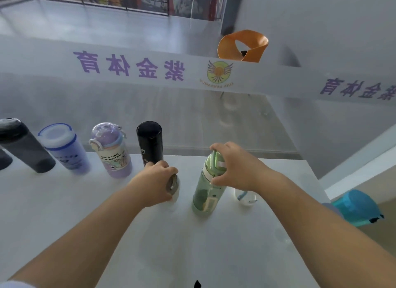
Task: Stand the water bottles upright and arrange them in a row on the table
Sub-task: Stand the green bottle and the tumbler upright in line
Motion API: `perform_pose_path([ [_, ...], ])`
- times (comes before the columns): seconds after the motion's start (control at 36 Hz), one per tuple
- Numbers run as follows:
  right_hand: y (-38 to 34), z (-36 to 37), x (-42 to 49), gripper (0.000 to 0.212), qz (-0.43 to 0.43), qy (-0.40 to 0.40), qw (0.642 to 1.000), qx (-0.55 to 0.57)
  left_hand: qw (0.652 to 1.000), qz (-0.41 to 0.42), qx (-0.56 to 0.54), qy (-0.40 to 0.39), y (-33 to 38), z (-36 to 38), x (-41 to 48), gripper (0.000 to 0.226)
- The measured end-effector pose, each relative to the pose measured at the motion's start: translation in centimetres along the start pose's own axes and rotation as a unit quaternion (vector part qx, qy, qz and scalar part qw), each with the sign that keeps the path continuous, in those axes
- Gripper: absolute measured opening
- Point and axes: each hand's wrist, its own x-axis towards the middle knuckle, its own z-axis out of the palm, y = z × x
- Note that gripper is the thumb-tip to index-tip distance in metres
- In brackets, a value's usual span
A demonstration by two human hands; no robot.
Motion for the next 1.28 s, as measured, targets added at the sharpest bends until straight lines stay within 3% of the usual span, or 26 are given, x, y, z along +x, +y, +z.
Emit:
perform_pose_path([
  [0.25,3.0,-1.4,1.6,0.079,-0.032,0.009,0.999,-0.023,0.999,-0.021,-0.025,0.008,2.3,-0.4,4.1,0.071],
  [0.67,6.8,-3.4,5.2,0.080,-0.026,0.015,0.999,-0.032,0.998,-0.029,-0.050,0.019,3.9,-1.2,9.6,0.065],
  [1.28,7.5,-3.9,6.6,0.089,-0.029,-0.013,0.999,-0.013,0.996,-0.010,-0.080,0.033,3.6,-0.8,10.9,0.075],
])
